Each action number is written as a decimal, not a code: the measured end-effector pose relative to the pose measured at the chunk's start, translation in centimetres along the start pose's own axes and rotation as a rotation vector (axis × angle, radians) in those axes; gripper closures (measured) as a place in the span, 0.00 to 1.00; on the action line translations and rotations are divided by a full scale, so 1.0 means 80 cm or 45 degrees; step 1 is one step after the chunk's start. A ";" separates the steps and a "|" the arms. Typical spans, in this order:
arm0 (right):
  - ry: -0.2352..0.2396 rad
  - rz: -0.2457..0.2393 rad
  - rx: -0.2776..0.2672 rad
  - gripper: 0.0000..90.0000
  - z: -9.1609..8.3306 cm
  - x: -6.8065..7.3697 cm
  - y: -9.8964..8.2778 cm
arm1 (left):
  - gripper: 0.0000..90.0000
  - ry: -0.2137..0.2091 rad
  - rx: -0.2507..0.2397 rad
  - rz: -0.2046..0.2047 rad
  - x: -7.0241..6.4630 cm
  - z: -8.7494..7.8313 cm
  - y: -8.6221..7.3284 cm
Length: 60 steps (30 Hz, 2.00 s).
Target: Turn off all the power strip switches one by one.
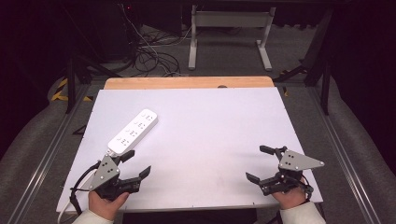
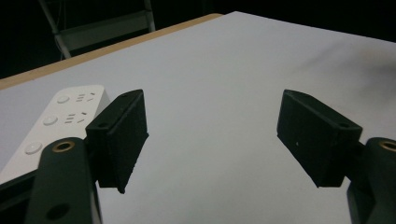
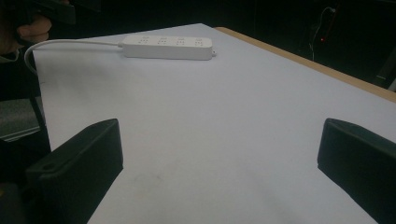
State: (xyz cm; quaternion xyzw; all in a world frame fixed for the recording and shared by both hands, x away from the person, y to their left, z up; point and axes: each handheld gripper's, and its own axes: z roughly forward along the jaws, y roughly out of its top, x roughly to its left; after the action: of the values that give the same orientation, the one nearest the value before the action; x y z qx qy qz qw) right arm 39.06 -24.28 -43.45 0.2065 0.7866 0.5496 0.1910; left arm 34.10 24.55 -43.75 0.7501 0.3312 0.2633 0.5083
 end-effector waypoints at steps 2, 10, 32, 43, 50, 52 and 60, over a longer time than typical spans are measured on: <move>0.003 -0.001 0.005 0.02 0.000 0.001 0.000 | 0.32 -0.009 0.004 0.045 0.000 -0.001 0.000; 0.008 -0.023 0.003 0.02 0.001 0.005 0.000 | 0.30 0.045 0.008 0.101 -0.006 -0.001 0.001; 0.021 -0.027 0.010 0.13 0.000 0.006 0.000 | 0.39 0.009 0.086 0.053 0.009 -0.012 0.026; 0.048 -0.016 0.013 0.14 0.002 0.006 0.000 | 0.45 -0.025 0.132 -0.012 0.037 -0.014 0.050; 0.060 -0.021 0.017 0.14 0.004 0.006 0.000 | 0.49 0.035 0.167 0.025 0.050 -0.012 0.058; 0.069 -0.015 0.017 0.14 0.004 0.006 0.000 | 0.50 0.058 0.179 0.037 0.054 -0.011 0.059; 0.074 -0.018 0.019 0.14 0.005 0.007 0.000 | 0.52 0.128 0.236 0.058 0.071 -0.003 0.062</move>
State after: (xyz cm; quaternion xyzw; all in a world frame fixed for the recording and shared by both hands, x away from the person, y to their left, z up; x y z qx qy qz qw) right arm 38.81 -23.71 -43.61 0.1862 0.7975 0.5479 0.1705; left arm 38.73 27.69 -38.68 0.7871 0.3621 0.2804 0.4132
